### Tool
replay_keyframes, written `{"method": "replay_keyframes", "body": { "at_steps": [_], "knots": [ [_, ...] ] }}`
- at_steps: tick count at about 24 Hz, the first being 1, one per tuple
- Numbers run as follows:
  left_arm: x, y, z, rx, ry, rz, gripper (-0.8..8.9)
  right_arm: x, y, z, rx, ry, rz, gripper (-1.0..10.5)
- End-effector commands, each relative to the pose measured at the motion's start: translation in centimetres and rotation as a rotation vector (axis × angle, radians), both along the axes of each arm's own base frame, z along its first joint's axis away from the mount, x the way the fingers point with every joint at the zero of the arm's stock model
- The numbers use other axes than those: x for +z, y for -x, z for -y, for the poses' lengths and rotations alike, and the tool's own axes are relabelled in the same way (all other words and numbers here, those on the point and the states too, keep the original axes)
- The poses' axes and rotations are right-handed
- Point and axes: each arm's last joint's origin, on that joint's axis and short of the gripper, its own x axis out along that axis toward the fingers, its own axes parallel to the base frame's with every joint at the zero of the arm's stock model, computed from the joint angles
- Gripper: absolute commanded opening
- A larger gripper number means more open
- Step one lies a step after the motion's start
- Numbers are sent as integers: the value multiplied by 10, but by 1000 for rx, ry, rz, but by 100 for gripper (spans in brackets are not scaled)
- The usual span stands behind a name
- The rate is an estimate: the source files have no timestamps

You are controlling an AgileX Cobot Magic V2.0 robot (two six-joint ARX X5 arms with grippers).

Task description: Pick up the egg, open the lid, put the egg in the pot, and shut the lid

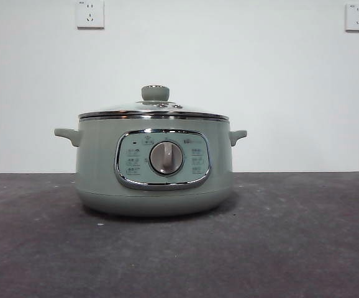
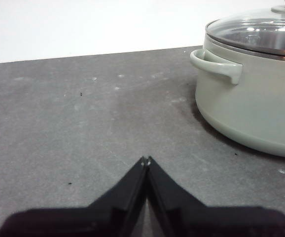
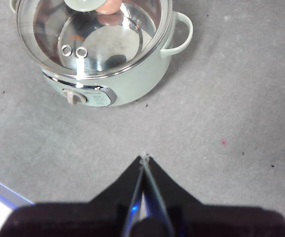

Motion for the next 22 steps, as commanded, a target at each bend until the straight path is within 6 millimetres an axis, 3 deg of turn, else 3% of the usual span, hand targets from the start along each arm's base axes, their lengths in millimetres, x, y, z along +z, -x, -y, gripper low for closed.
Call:
{"method": "replay_keyframes", "body": {
  "at_steps": [1,8,11,15,18,22],
  "knots": [
    [-3,-1,0,6,9,-6,-4,-1,-3,-1,-11,-6,4,2],
    [-4,-2,0,6,10,-22,-4,3,-4,-1,-21,-20,60,2],
    [-5,-2,0,6,10,-30,-4,18,9,14,-63,13,212,2],
    [-5,-2,0,6,10,-35,-4,38,36,45,-168,-93,489,2],
    [-5,-2,0,6,10,-38,-4,16,60,70,-309,-104,618,2],
    [-5,-2,0,6,10,-39,-4,-42,82,88,-458,-84,746,2]
  ]
}}
